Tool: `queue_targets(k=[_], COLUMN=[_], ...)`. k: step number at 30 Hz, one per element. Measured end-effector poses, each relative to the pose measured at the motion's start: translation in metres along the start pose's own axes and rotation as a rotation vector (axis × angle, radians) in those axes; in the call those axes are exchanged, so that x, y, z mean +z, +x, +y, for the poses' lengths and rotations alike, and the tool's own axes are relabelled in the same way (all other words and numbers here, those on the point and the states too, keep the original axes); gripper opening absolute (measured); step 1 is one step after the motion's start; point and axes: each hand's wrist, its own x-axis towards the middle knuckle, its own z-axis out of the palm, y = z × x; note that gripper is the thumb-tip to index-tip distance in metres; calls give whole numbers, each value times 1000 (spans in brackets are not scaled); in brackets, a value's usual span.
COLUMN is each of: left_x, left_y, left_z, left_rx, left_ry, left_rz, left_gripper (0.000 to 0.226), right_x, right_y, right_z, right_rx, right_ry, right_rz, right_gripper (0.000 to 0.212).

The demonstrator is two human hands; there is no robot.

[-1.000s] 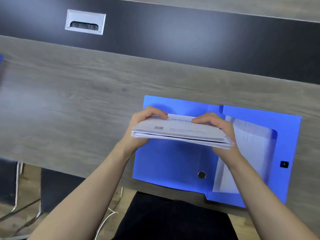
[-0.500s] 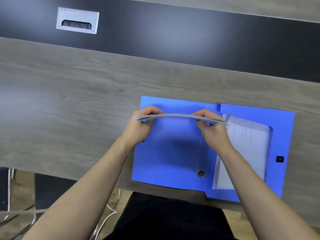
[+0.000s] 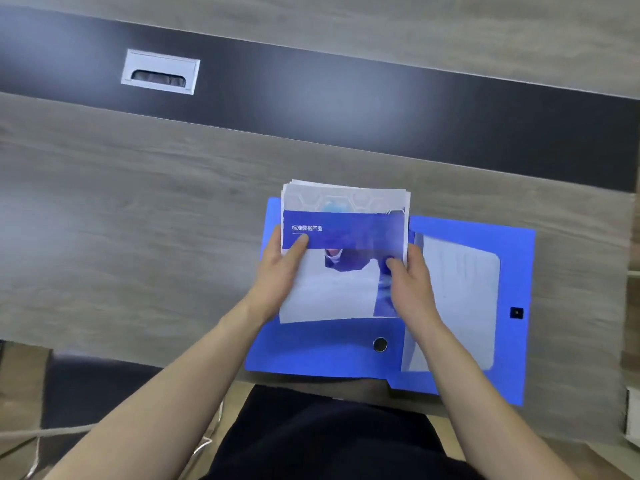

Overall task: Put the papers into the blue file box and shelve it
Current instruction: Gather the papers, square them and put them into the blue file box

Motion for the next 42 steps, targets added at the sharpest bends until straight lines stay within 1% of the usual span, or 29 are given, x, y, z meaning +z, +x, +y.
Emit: queue_targets(k=[4,6,9,11,14,16,19,22,25,27,30,34,39,42], left_x=[18,29,46,58,75,84,90,86,80,80,93,120,153,171], left_y=[-20,-27,-32,-32,-31,-30,-30,-33,-37,-36,-29,-18,-17,-23], left_z=[-17,-23,-33,-40,-49,-55,-64,-68,-72,-74,-71,-70,-75,-82], left_rx=[8,-6,-12,-17,-32,-48,-43,-22,-25,-33,-37,-24,12,25], left_ry=[26,56,129,155,157,149,163,180,186,193,221,287,304,289], left_rz=[57,57,45,59,98,126,173,225,233,223,173,96,54,53], left_gripper=[25,23,22,24,20,19,26,25,24,25,26,27,27,25], right_x=[-14,-22,-35,-42,-50,-54,-55,-52,-48,-48,-55,-74,-93,-102], right_y=[-13,-14,-8,-5,-4,-2,1,-1,-4,-6,-12,-18,-23,-31], right_z=[18,29,50,60,72,77,84,86,89,94,98,106,114,111], right_rx=[-90,-107,-100,-53,35,72,68,54,64,72,82,116,216,198], right_ry=[-150,-231,-422,-377,-145,-76,-90,-108,-117,-112,-119,-255,-340,-330], right_rz=[39,70,149,134,89,72,30,-30,-49,-18,88,186,188,177], right_gripper=[12,13,14,13,20,22,19,23,26,29,35,52,77,81])
